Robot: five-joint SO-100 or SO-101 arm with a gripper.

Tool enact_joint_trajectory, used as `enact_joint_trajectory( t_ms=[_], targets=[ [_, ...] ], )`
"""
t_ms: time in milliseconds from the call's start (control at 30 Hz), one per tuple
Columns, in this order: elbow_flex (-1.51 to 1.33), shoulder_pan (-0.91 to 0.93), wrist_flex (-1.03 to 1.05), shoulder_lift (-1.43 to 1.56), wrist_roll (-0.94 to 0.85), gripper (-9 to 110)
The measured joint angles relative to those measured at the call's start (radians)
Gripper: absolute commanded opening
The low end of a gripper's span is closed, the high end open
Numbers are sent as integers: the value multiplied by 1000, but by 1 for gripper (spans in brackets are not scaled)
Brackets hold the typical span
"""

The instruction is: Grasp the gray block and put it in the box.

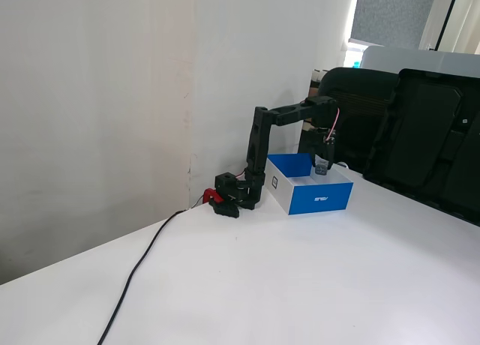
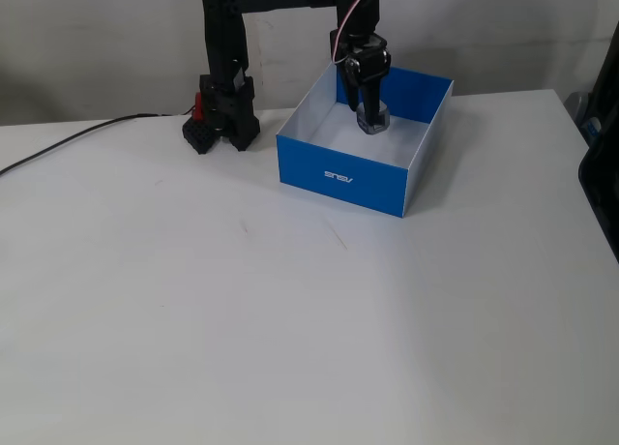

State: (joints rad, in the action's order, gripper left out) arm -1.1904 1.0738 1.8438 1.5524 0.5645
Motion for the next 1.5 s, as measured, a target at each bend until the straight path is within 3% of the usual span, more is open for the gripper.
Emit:
enact_joint_trajectory(
  t_ms=[733,833,1167,1233,1333,1500],
  targets=[
    [-140,141,0,8,-41,1],
    [-140,141,0,8,-41,31],
    [-150,141,0,8,-41,46],
    [-150,141,0,8,-41,38],
    [-150,135,0,8,-41,3],
    [-150,92,-3,8,-41,0]
  ],
)
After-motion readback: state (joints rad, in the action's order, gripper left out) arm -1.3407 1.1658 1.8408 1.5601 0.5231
